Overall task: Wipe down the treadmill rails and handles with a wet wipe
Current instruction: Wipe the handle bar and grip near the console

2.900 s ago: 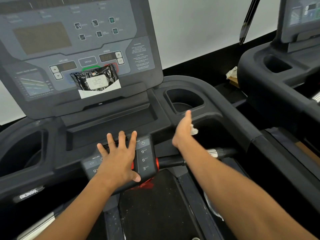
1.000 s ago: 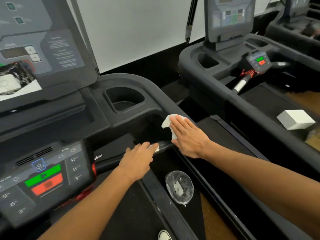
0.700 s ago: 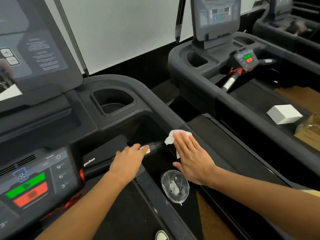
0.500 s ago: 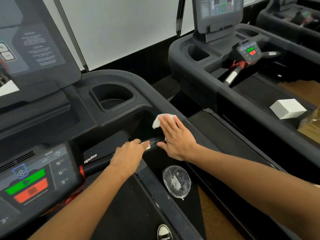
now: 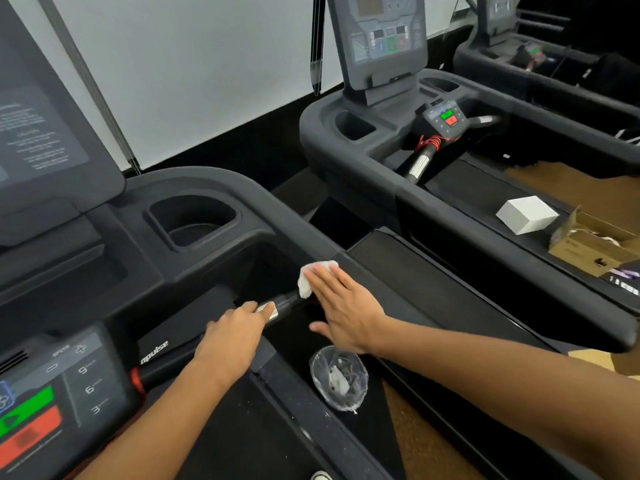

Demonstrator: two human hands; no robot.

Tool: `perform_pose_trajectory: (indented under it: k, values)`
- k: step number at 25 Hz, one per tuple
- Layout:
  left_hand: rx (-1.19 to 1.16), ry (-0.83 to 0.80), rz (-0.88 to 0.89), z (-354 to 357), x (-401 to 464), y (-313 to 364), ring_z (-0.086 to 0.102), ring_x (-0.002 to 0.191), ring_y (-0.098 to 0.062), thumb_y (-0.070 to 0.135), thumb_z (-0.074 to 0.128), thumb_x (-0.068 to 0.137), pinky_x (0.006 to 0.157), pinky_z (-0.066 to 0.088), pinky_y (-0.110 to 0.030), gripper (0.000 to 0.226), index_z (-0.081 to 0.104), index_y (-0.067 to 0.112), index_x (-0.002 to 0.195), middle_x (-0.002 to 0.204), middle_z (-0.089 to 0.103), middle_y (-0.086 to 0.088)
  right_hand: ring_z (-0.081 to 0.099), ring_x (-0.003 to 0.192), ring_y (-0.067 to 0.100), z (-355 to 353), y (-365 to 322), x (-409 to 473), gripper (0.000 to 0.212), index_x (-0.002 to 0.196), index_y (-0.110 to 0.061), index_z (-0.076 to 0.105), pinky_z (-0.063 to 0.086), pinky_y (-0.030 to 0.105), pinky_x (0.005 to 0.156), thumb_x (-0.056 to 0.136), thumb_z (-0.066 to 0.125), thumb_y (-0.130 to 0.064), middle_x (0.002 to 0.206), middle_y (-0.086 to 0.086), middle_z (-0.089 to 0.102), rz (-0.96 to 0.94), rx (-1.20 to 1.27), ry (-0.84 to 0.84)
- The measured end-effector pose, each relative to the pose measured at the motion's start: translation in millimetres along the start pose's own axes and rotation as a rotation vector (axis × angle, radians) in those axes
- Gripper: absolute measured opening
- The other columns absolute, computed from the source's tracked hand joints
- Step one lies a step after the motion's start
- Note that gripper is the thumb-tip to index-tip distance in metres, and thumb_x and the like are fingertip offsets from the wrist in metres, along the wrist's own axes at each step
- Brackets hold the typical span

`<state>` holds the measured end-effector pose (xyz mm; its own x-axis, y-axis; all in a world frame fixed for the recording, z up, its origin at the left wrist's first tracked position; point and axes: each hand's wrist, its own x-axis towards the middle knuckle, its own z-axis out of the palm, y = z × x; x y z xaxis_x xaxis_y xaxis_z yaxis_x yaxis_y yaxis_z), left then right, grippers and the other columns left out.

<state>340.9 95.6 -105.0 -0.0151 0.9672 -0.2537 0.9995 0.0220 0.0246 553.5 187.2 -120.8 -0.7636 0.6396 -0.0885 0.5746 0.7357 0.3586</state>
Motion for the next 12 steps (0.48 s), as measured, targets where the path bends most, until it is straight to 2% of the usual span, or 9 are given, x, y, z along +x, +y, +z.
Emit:
perform_pose_trajectory:
  k: [3,6,10,12]
  values:
    - [-0.013,-0.005,0.005,4,2,-1,0.056,0.109,-0.023,0.005,0.061,0.088,0.089,0.053,-0.045,0.078,0.024,0.033,0.151,0.133,0.045,0.001,-0.02,0.151,0.029,-5,-1,43,0.085,0.154,0.0,-0.002,-0.006,0.047,0.123,0.099,0.008,-0.064,0.165,0.015,-0.011,-0.004,-0.05,-0.01]
    - [-0.024,-0.011,-0.01,5,4,-1,0.055,0.111,-0.023,0.007,0.062,0.089,0.091,0.052,-0.045,0.079,0.023,0.034,0.151,0.135,0.044,0.001,-0.019,0.151,0.027,-9,7,55,0.084,0.154,0.0,0.0,-0.005,0.046,0.123,0.099,0.009,-0.062,0.165,0.014,-0.01,-0.055,-0.109,-0.017]
    - [-0.021,-0.004,0.001,3,0,1,0.055,0.114,-0.023,0.001,0.06,0.087,0.094,0.051,-0.045,0.082,0.023,0.033,0.152,0.14,0.042,0.002,-0.018,0.151,0.031,-4,20,15,0.071,0.155,0.0,0.003,-0.004,0.05,0.123,0.103,0.023,-0.044,0.165,0.017,-0.008,-0.118,-0.109,-0.02]
    - [-0.045,-0.011,0.006,0,-2,-2,0.052,0.121,-0.025,-0.004,0.059,0.087,0.097,0.05,-0.044,0.086,0.02,0.032,0.154,0.148,0.037,0.001,-0.019,0.15,0.033,1,28,-6,0.069,0.156,0.0,0.001,-0.005,0.051,0.122,0.101,0.021,-0.037,0.164,0.019,-0.011,-0.179,-0.119,-0.022]
